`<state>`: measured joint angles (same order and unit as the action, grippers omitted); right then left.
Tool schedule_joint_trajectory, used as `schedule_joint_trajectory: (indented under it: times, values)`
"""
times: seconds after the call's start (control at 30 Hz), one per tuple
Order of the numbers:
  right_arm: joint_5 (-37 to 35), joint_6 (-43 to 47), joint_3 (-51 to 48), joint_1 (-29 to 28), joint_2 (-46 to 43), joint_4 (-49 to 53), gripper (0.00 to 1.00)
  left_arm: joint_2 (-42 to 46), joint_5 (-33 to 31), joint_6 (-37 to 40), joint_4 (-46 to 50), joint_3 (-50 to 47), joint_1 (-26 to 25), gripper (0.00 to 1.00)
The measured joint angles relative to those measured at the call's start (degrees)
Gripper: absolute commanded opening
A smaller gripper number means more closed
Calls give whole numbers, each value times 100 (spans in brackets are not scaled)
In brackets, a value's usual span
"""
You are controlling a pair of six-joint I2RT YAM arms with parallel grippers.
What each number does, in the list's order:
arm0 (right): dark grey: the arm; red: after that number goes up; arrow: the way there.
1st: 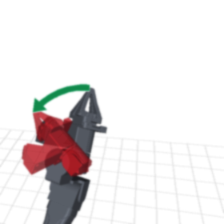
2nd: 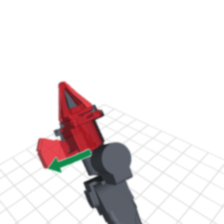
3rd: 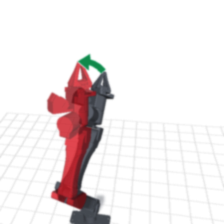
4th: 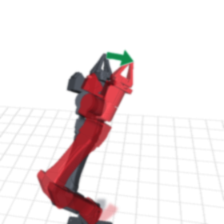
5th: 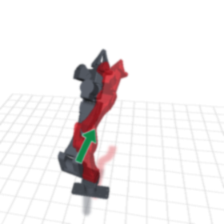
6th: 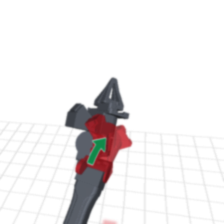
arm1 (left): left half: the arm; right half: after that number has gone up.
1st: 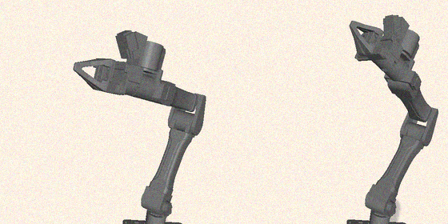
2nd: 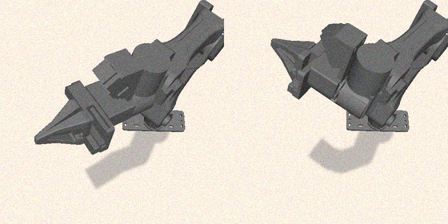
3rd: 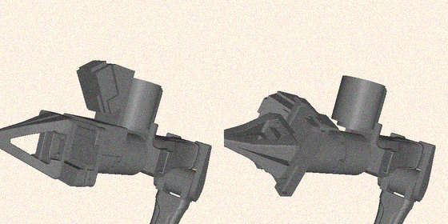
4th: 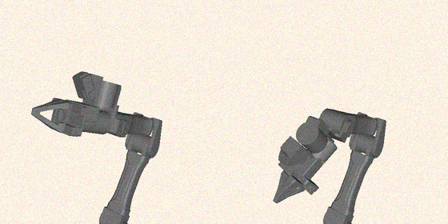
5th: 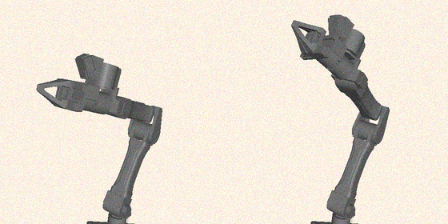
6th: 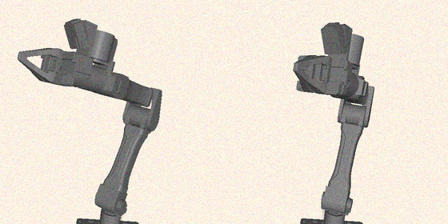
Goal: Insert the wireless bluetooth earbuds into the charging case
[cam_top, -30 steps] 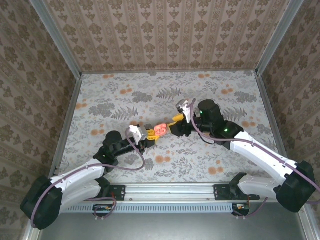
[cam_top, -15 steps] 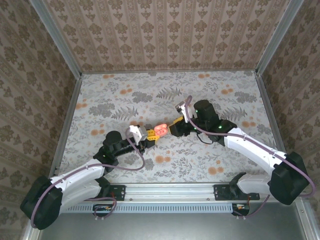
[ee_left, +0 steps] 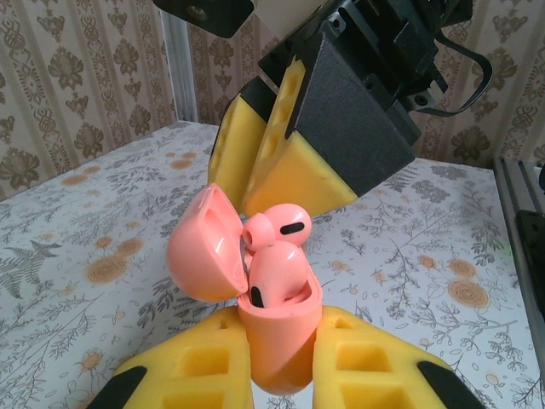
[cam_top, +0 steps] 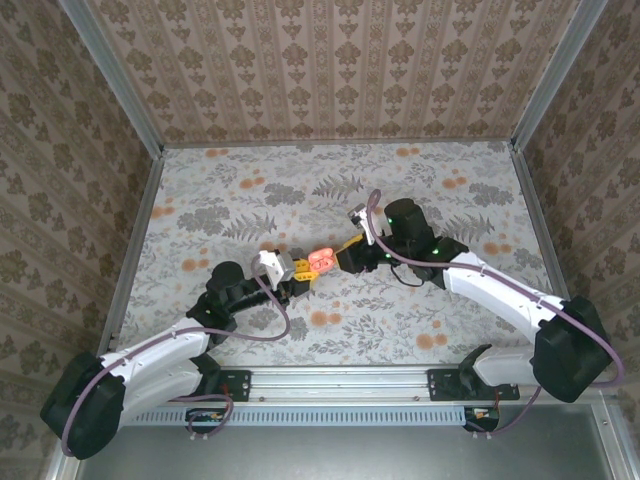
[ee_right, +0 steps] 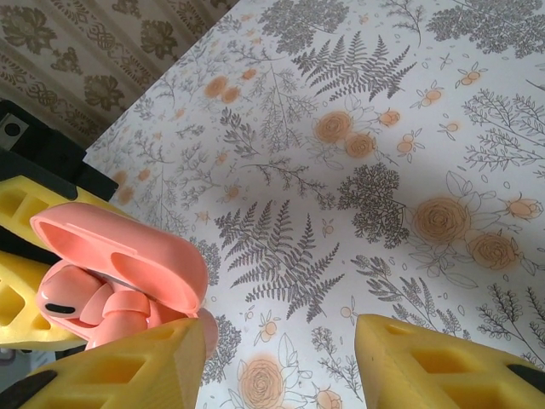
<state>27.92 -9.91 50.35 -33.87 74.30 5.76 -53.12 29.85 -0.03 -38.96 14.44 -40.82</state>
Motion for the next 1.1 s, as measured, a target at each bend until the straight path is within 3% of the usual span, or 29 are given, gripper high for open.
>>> schedule_joint_trajectory:
  times: [0.43,0.67,1.1]
  values:
    - [-164,-83,72,9,-7,24,56,0,-2,0,-24,0,2,4]
    - [-282,-103,-85,92,-695,-61,57,0,94,0,-52,13,-2,4]
    - [243,-374,-472,105,-734,-264,56,-55,151,0,-142,35,-4,4]
